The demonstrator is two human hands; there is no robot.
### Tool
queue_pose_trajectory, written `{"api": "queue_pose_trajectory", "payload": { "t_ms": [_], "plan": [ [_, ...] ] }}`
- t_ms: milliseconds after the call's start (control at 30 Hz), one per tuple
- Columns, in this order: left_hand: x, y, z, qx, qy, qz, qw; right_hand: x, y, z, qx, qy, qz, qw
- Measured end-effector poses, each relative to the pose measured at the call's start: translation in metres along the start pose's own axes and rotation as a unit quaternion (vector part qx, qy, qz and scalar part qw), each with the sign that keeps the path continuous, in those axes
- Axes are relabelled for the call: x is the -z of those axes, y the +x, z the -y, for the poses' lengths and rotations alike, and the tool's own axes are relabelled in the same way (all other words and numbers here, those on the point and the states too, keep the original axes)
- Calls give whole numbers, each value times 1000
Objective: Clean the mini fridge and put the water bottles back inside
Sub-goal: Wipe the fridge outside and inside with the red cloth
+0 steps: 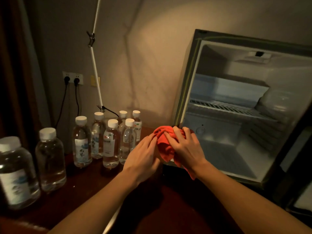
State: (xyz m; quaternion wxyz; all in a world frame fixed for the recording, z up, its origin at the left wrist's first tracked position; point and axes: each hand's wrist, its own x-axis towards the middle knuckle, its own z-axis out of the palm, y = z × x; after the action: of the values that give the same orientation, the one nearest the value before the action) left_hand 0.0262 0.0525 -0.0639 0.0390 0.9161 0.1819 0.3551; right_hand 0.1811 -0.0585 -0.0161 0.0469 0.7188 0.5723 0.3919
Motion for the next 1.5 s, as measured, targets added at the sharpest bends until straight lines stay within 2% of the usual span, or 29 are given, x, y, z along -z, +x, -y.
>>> {"api": "queue_pose_trajectory", "payload": {
  "t_ms": [67, 267, 333, 467, 600, 833, 1033, 1167, 1267, 1367, 1500],
  "plan": [
    [1, 2, -3, -3, -2, -9, 1000, -2, -4, 5, 20, -18, 10, 1000],
    [-1, 11, -9, -6, -25, -27, 999, 6, 4, -12, 91, -60, -26, 994],
    [0, 13, -12, 3, -29, -26, 999, 18, 10, -30, 80, -55, -43, 994],
    [5, 23, -17, 35, -58, -27, 997, 52, 41, -64, 4, -21, -86, 996],
    [12, 37, -21, 29, -61, -52, 996, 59, 45, -62, -24, -16, -107, 994],
    [10, 43, -21, 4, -68, -59, 996, 36, 30, -52, 8, -16, -60, 998],
    [9, 50, -29, 5, -87, -24, 996, 55, 57, -76, 49, -26, -99, 994],
    [14, 58, -35, 6, -108, -29, 994, 74, 76, -96, 9, 14, -143, 990],
    [18, 61, -37, -7, -64, -23, 998, 80, 86, -99, -35, 38, -181, 982],
    [21, 64, -33, -36, 5, -6, 999, 67, 79, -87, -43, 61, -206, 976],
    [26, 64, -28, -65, 56, -5, 996, 60, 70, -80, -14, 45, -182, 982]
  ]
}}
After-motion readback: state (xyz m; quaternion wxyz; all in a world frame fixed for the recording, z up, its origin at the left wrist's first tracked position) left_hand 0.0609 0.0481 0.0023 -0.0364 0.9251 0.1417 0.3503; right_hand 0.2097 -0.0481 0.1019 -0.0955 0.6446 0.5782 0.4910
